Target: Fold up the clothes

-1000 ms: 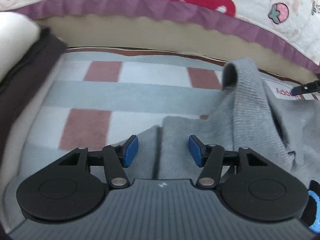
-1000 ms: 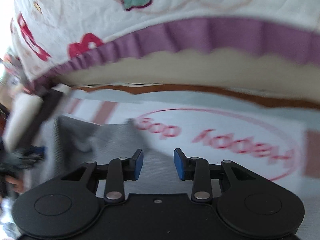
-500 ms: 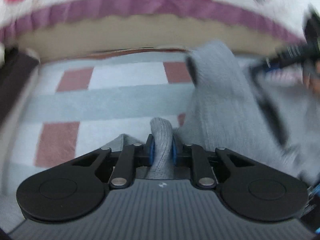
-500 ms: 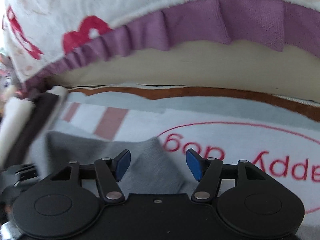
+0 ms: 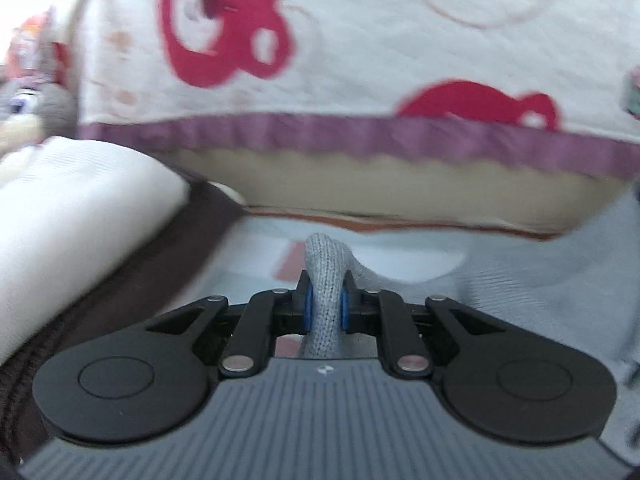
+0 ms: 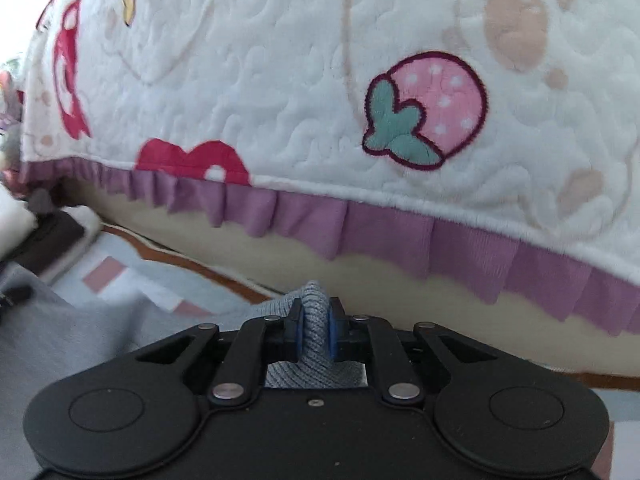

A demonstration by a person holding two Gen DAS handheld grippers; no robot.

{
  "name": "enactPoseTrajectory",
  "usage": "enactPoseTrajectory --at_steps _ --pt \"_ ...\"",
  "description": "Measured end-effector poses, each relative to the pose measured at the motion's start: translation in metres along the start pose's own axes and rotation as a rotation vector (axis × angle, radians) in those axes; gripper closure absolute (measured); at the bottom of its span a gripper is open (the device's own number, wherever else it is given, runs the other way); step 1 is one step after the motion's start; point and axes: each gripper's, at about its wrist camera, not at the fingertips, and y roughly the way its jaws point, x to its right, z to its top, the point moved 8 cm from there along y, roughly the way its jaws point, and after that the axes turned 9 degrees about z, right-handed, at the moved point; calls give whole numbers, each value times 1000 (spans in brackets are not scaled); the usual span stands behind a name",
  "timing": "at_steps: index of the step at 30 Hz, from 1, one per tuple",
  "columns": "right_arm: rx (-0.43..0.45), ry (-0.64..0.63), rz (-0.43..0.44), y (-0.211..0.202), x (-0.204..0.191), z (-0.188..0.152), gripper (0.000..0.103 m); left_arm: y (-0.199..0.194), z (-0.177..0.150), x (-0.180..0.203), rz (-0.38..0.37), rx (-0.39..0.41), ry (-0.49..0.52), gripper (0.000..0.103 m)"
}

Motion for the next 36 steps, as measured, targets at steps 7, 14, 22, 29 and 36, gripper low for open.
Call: enactPoseTrajectory --at_steps 7,14,22,29,36 --pt "-49 151 21 13 30 -27 60 35 -25 1 -47 -189 -39 68" --pt "12 354 -36 -102 121 -58 54 -22 -7 24 -182 -102 -92 52" --pt "81 549 -302 -233 239 -144 51 -72 -25 161 -479 -152 -19 51" --pt "123 815 -571 -305 332 -225 51 -98 -32 242 -602 -153 70 51" --pt "268 987 -474 -312 373 -261 38 -115 -46 286 -676 -188 137 51"
